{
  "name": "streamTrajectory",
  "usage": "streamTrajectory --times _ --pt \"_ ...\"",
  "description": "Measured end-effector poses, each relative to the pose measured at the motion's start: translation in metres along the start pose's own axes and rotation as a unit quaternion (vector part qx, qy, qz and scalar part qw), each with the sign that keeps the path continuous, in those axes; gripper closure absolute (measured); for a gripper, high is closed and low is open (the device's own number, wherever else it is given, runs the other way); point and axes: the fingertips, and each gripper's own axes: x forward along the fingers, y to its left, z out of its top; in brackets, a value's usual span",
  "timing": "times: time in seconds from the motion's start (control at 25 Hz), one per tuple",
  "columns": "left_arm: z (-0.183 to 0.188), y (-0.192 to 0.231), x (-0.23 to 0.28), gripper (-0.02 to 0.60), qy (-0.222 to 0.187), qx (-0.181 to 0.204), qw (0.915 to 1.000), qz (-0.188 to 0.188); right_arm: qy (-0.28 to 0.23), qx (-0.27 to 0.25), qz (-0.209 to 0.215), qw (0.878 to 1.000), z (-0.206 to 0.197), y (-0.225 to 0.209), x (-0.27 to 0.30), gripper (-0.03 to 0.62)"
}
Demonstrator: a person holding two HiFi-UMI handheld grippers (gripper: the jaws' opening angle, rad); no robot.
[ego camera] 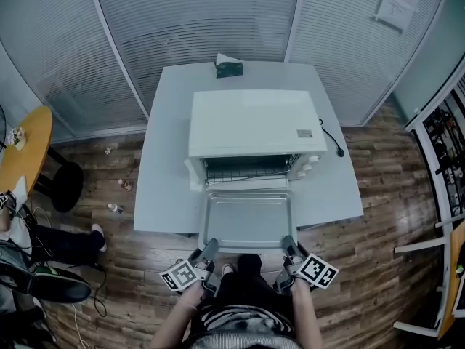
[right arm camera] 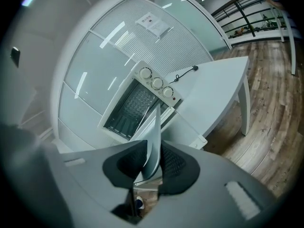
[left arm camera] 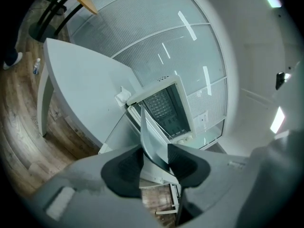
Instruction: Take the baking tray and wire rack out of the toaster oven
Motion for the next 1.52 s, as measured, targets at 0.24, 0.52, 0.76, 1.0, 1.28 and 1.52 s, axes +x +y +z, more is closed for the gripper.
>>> streamTrajectory --times 0.24,0.52,0.76,1.0,1.28,1.52 --pt "0.014 -0.015 -0.017 0.420 -0.016 0.019 0.9996 -0.011 -0.017 -0.006 0.025 1.000 0.002 0.023 -0.011 0.522" --pt "0.035 -0.051 -0.031 0.423 -0.044 0.026 0.9982 -0.031 -0.033 -0.020 0.059 0.998 0.018 0.057 -0.021 0.520" --pt "0.055 -0.083 -0.037 0.423 -0.058 0.052 0.9956 -0.053 -0.042 -0.030 0.087 0.995 0.034 0.085 -0.025 0.520" --pt "0.079 -0.115 -0.041 0.423 -0.090 0.064 0.9910 -0.076 -0.051 -0.011 0.146 0.988 0.053 0.122 -0.021 0.520" --pt "0.108 -0.140 -0.024 0.428 -0.107 0.073 0.9871 -0.094 -0.061 -0.040 0.184 0.980 0.090 0.151 -0.006 0.520" --pt "0.126 -0.140 0.015 0.428 -0.101 0.060 0.9893 -0.086 -0.059 -0.027 0.192 0.979 0.118 0.154 0.025 0.517"
